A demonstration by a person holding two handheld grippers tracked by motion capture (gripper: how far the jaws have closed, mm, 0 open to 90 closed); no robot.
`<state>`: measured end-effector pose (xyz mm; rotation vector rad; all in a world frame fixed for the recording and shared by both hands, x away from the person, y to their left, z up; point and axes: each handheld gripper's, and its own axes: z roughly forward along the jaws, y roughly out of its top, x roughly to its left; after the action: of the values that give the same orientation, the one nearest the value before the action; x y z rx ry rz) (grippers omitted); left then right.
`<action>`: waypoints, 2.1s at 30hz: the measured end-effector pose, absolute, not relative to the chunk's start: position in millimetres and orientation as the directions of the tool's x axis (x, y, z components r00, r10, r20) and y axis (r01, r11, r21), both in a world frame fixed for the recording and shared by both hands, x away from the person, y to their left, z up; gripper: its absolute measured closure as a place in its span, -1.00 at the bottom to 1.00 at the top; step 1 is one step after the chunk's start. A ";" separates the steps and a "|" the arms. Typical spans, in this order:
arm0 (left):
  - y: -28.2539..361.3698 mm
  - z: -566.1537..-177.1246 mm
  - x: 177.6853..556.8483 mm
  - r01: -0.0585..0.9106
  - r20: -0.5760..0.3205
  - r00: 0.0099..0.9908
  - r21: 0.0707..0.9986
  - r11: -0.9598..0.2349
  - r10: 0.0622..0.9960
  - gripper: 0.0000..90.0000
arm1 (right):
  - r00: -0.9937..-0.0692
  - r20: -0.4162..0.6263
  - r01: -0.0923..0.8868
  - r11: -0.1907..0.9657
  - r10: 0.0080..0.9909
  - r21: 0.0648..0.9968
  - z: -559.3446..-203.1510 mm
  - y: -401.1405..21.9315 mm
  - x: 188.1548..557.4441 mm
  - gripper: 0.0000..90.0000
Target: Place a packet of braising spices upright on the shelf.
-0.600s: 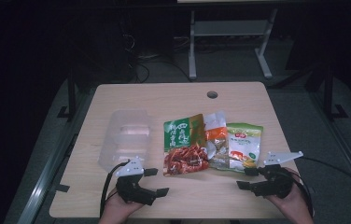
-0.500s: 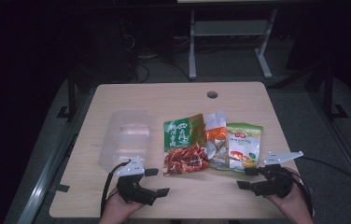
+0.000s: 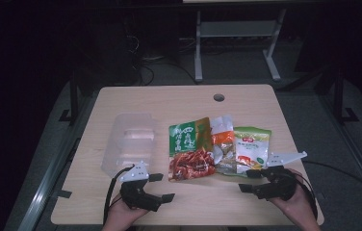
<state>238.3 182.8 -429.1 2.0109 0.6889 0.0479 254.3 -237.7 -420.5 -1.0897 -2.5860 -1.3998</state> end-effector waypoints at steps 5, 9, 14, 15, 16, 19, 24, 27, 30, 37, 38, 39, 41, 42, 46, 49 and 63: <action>183.6 -428.2 238.4 0.446 -0.236 0.837 0.817 -0.366 0.494 -0.62 | -0.756 0.313 0.584 0.375 0.575 0.720 -411.1 -230.0 266.9 -0.29; 182.2 -428.4 237.9 0.447 -0.237 0.837 0.816 -0.367 0.493 -0.62 | -0.755 0.316 0.596 0.402 0.574 0.695 -403.4 -219.2 280.0 -0.28; 181.1 -428.2 237.6 0.441 -0.231 0.841 0.816 -0.374 0.489 -0.62 | -0.764 0.294 0.586 0.428 0.575 0.687 -394.3 -203.3 296.8 -0.28; 181.1 -428.2 237.6 0.442 -0.232 0.841 0.816 -0.372 0.489 -0.62 | -0.761 0.294 0.590 0.429 0.578 0.683 -392.3 -200.3 300.9 -0.28; 181.3 -428.2 237.7 0.442 -0.233 0.840 0.816 -0.372 0.489 -0.62 | -0.761 0.294 0.590 0.430 0.578 0.684 -390.7 -197.5 305.2 -0.28; 182.4 -427.7 238.2 0.445 -0.236 0.839 0.816 -0.368 0.490 -0.62 | -0.753 0.305 0.602 0.424 0.583 0.677 -386.0 -190.7 320.3 -0.28; 183.2 -426.3 238.5 0.442 -0.233 0.839 0.820 -0.365 0.492 -0.62 | -0.731 0.328 0.631 0.408 0.599 0.660 -379.6 -182.5 342.3 -0.26; 182.9 -425.9 239.3 0.441 -0.233 0.839 0.820 -0.364 0.491 -0.62 | -0.727 0.330 0.637 0.413 0.602 0.651 -376.0 -175.4 354.4 -0.26; 182.0 -426.5 239.8 0.445 -0.238 0.838 0.819 -0.363 0.491 -0.62 | -0.723 0.332 0.645 0.422 0.606 0.637 -375.1 -168.3 366.7 -0.25; 181.2 -426.0 241.1 0.445 -0.242 0.840 0.820 -0.360 0.486 -0.62 | -0.703 0.358 0.678 0.427 0.614 0.598 -378.4 -154.8 396.8 -0.22; 181.0 -426.0 241.3 0.445 -0.243 0.840 0.820 -0.360 0.485 -0.62 | -0.702 0.360 0.679 0.427 0.614 0.597 -379.1 -154.0 399.6 -0.21; 180.7 -426.0 241.5 0.444 -0.243 0.841 0.820 -0.360 0.484 -0.62 | -0.699 0.373 0.684 0.418 0.611 0.598 -380.0 -153.4 402.8 -0.18; 180.4 -426.2 241.7 0.446 -0.245 0.841 0.820 -0.359 0.482 -0.62 | -0.683 0.386 0.703 0.415 0.620 0.578 -382.2 -151.3 408.9 -0.17; 180.1 -426.2 241.6 0.447 -0.249 0.840 0.820 -0.357 0.482 -0.62 | -0.682 0.389 0.705 0.416 0.620 0.574 -383.4 -150.0 411.6 -0.16; 180.4 -425.8 241.6 0.447 -0.248 0.840 0.821 -0.355 0.482 -0.62 | -0.669 0.397 0.722 0.422 0.629 0.548 -389.5 -143.1 420.6 -0.11; 180.5 -425.3 241.3 0.447 -0.249 0.840 0.822 -0.353 0.483 -0.62 | -0.649 0.402 0.741 0.416 0.646 0.526 -394.4 -140.6 425.8 -0.06; 178.0 -425.3 241.2 0.445 -0.243 0.841 0.818 -0.365 0.483 -0.62 | -0.603 0.416 0.784 0.409 0.681 0.467 -413.1 -134.9 440.3 0.11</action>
<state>241.2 178.0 -425.3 2.0075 0.6829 0.0470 440.3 -134.9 -413.1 -1.3115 -2.4985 -0.9620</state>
